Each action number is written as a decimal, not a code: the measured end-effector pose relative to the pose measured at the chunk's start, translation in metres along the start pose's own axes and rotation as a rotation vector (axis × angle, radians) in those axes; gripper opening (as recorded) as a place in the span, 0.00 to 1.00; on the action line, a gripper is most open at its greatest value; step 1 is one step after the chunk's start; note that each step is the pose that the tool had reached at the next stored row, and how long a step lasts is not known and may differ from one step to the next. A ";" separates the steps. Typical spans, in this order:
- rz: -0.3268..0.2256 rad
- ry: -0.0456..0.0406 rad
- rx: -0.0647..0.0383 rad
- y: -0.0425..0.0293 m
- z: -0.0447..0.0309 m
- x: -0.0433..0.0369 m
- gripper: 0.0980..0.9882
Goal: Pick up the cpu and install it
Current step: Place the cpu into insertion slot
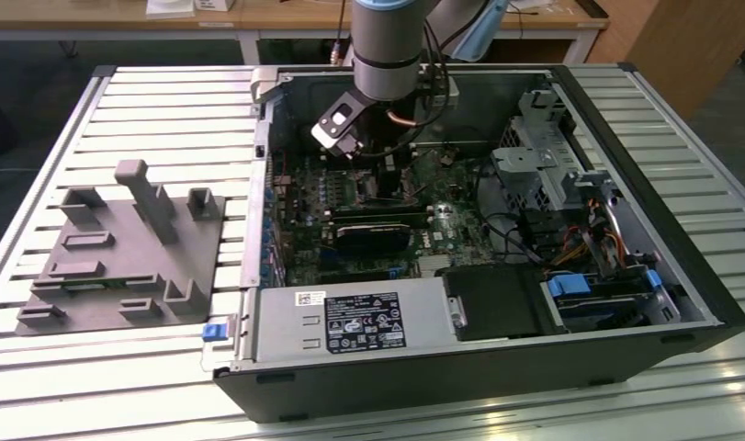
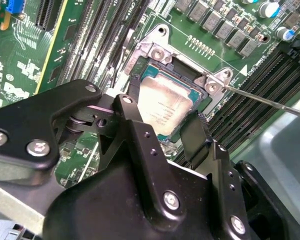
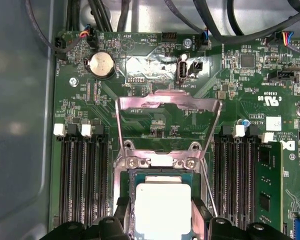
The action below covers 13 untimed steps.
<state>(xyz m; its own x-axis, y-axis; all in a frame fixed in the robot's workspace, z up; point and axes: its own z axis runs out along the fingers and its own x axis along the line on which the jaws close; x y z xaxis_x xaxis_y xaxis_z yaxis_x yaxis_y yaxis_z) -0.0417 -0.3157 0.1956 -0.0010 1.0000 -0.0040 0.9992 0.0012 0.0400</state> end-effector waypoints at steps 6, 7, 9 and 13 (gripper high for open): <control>0.000 -0.0001 0.000 0.0000 0.0005 0.0000 0.56; 0.000 -0.0001 0.000 0.0000 0.0005 0.0000 0.56; 0.000 -0.0012 0.000 0.0000 0.0006 0.0000 0.55; 0.000 -0.0032 0.000 0.0000 0.0005 0.0000 0.48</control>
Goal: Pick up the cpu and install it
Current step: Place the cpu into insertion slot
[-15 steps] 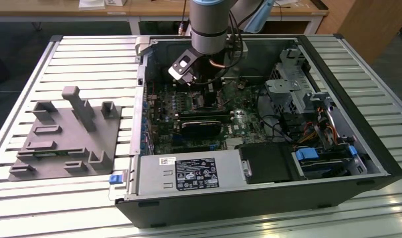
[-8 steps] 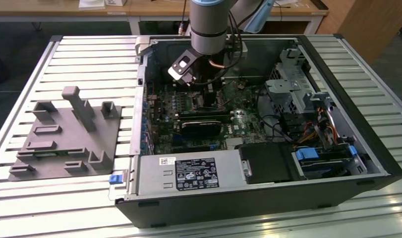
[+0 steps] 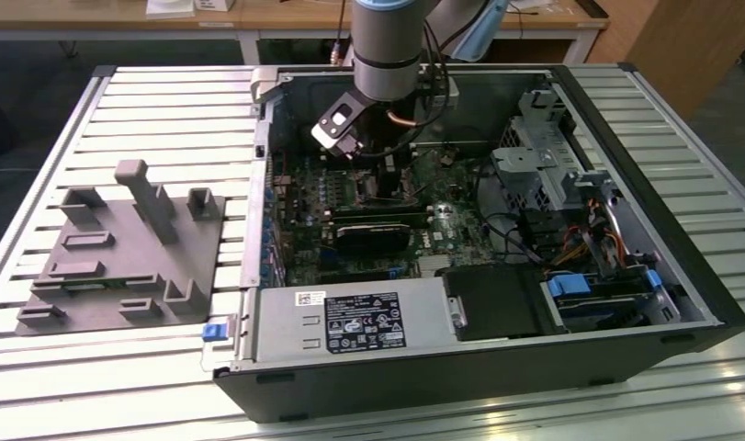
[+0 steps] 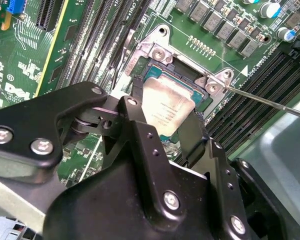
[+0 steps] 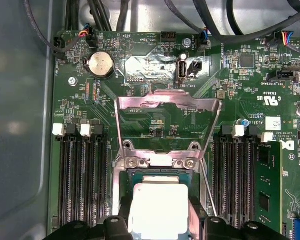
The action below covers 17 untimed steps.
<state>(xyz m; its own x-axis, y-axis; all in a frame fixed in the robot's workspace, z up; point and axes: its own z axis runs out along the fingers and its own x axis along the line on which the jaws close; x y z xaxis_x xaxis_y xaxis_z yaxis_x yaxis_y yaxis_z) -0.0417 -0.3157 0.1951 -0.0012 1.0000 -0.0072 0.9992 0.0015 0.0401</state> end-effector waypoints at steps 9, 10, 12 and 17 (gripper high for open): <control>0.000 -0.0004 0.000 0.0000 0.0000 0.0000 0.56; 0.000 -0.0006 0.000 0.0000 -0.0001 0.0000 0.56; 0.000 -0.0008 0.000 0.0000 -0.0015 0.0000 0.56; 0.000 -0.0007 0.000 0.0003 -0.0068 -0.0001 0.56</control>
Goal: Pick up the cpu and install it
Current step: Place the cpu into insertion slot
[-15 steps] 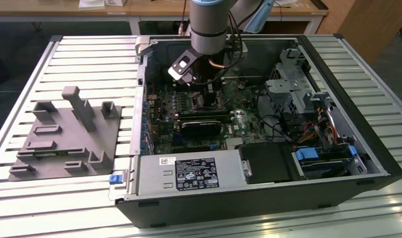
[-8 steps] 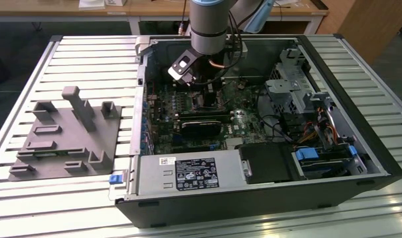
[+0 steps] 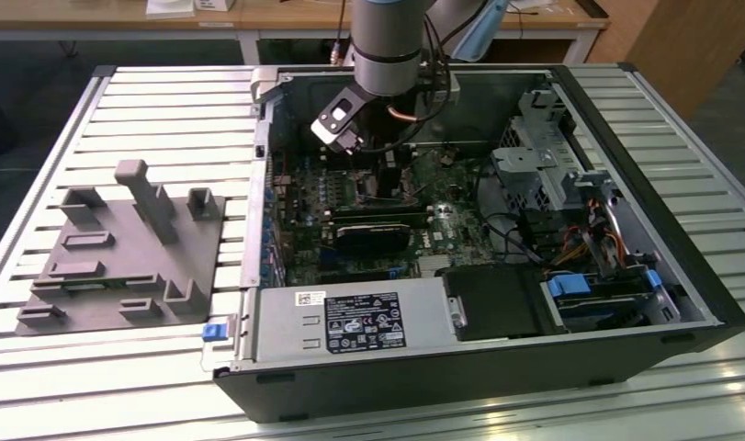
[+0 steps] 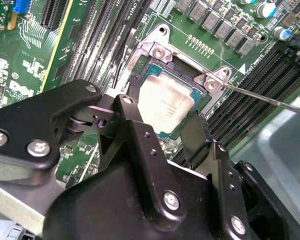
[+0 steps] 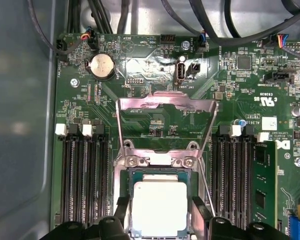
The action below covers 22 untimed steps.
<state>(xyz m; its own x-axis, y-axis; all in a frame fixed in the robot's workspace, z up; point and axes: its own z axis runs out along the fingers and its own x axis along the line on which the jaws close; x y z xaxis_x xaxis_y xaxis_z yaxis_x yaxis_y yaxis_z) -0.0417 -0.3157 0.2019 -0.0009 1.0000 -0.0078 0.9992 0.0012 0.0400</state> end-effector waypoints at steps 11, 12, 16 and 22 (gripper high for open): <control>0.002 -0.0004 0.000 0.0002 -0.0040 0.0000 0.15; 0.002 -0.0005 0.000 0.0002 -0.0043 0.0000 0.08; 0.002 -0.0007 0.000 0.0002 -0.0052 -0.0001 0.01; 0.002 -0.0004 0.000 0.0004 -0.0078 0.0000 0.01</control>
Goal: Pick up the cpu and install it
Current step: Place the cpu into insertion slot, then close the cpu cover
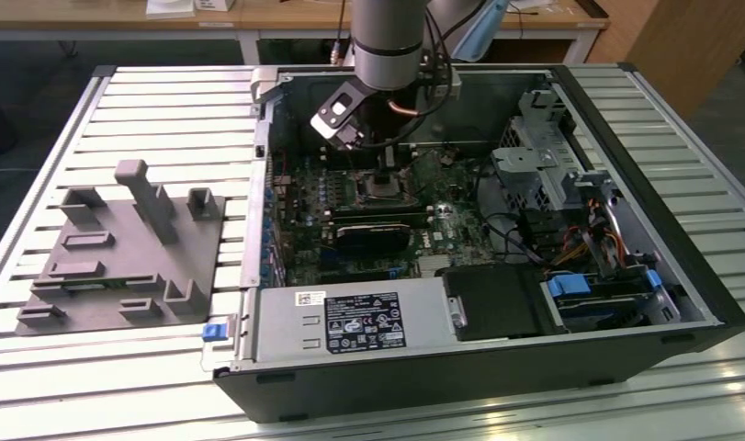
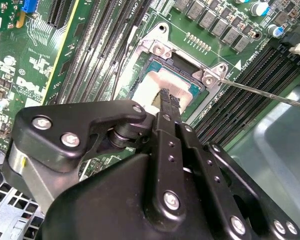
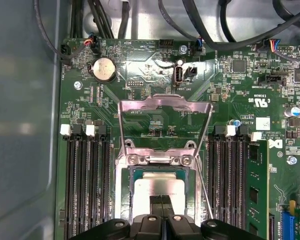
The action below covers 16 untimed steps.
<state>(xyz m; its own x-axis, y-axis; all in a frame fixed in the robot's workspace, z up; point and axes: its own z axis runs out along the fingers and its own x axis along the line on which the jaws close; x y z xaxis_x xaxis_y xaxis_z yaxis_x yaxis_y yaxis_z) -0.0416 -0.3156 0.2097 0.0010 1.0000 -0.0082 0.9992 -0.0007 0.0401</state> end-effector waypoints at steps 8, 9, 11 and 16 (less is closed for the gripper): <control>0.000 -0.0002 0.000 0.0001 -0.0029 -0.0001 0.01; 0.000 -0.0001 0.000 0.0001 -0.0037 0.0000 0.01; 0.000 -0.0002 0.000 0.0002 -0.0059 -0.0001 0.01; 0.000 -0.0001 0.000 0.0004 -0.0117 -0.0001 0.01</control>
<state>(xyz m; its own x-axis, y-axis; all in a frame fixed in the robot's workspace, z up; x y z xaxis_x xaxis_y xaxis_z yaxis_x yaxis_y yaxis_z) -0.0417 -0.3157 0.2215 0.0010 1.0000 -0.0083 0.9992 -0.0007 0.0400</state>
